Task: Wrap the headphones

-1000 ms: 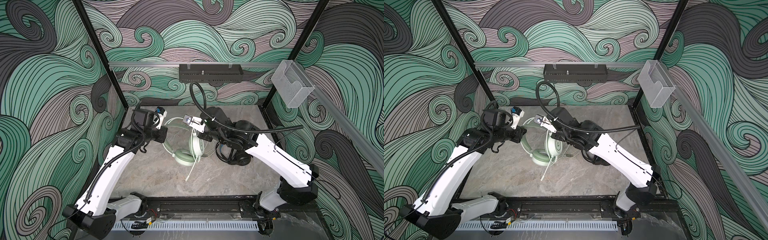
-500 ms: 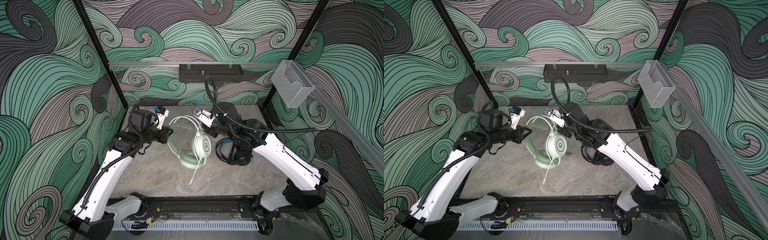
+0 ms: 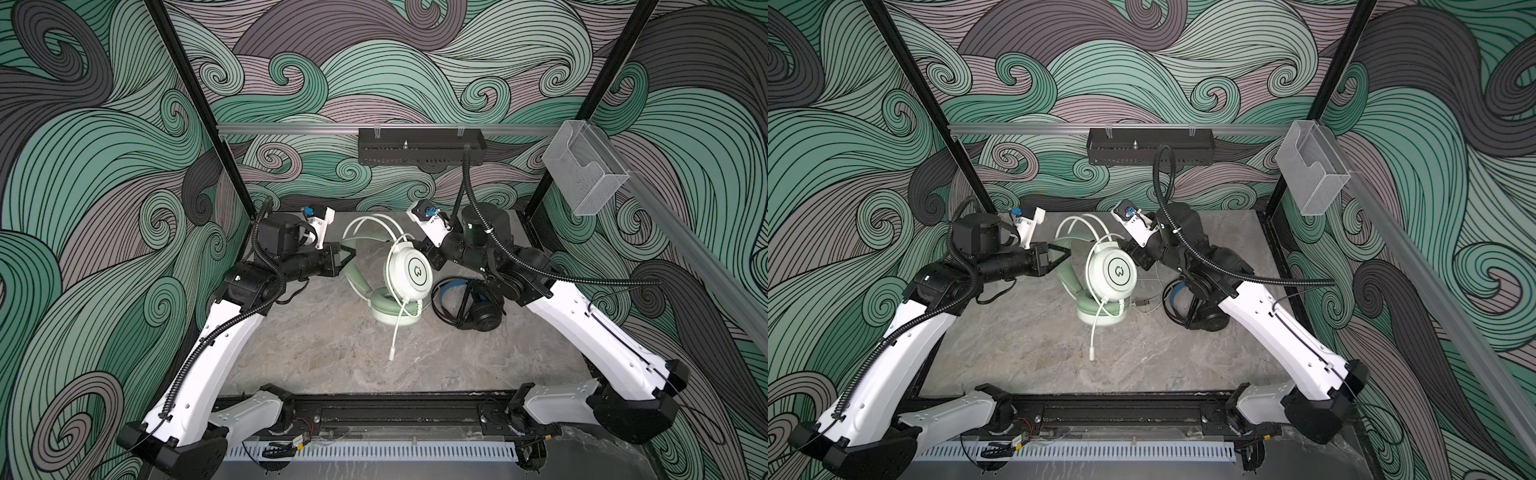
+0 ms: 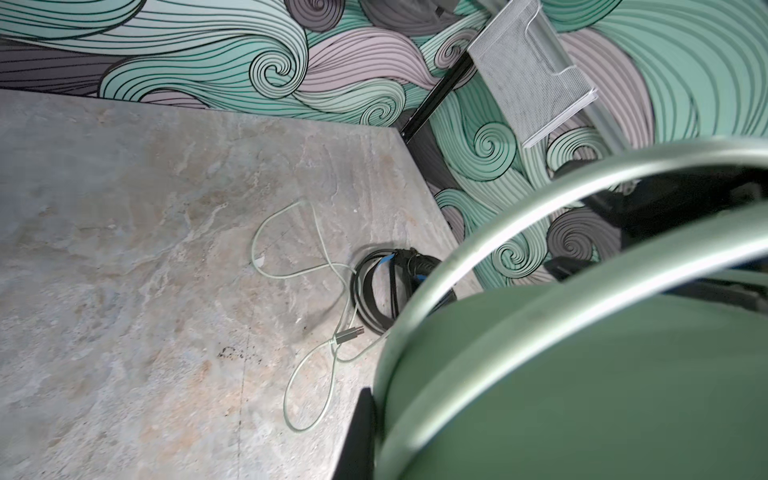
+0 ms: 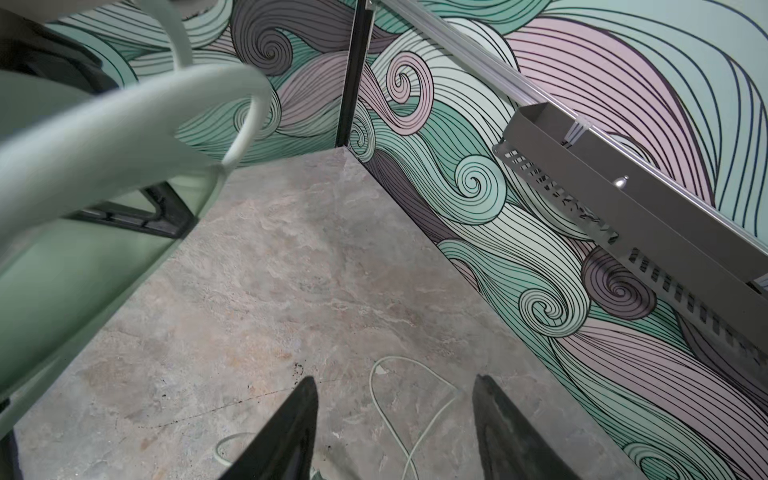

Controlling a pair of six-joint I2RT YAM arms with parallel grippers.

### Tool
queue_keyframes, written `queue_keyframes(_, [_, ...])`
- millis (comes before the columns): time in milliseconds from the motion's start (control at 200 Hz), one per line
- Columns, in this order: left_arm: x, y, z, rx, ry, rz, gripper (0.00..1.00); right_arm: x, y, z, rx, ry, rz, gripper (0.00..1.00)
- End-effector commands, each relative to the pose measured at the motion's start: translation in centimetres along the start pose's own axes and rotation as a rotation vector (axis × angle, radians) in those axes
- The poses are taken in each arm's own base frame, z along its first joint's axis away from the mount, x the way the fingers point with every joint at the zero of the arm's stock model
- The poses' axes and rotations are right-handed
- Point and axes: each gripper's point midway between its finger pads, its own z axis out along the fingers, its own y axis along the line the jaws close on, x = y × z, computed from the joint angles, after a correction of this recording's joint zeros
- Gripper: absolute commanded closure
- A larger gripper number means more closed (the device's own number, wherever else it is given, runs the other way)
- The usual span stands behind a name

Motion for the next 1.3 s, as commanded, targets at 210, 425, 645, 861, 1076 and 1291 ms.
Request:
queue_keyframes(210, [-6.4,-6.4,-4.3,0.191,-0.215,-0.091,1.00,-3.5,0.8,-1.7,-0.142,-0.272,0.148,0.33])
queue_keyframes(425, [-8.4,-6.6,-5.4,0.178,-0.297,-0.144,1.00,-3.4,1.8,-0.8,-0.231,-0.322,0.241,0.31])
queue_keyframes(645, [-10.4,-7.0,-6.6,0.172,-0.376,-0.183,1.00,-2.3,1.7,1.5,-0.291,-0.353,0.386,0.31])
queue_keyframes(861, [-11.1,-7.1,-7.0,0.170,-0.405,-0.209,1.00,-1.4,1.8,4.3,-0.343,-0.354,0.463,0.35])
queue_keyframes(1076, [-11.9,-7.3,-7.4,0.172,-0.435,-0.222,1.00,0.8,2.5,6.9,-0.370,-0.297,0.489,0.45])
queue_keyframes(1291, [-12.4,-7.5,-7.5,0.183,-0.450,-0.235,1.00,2.8,3.3,8.9,-0.402,-0.262,0.549,0.51])
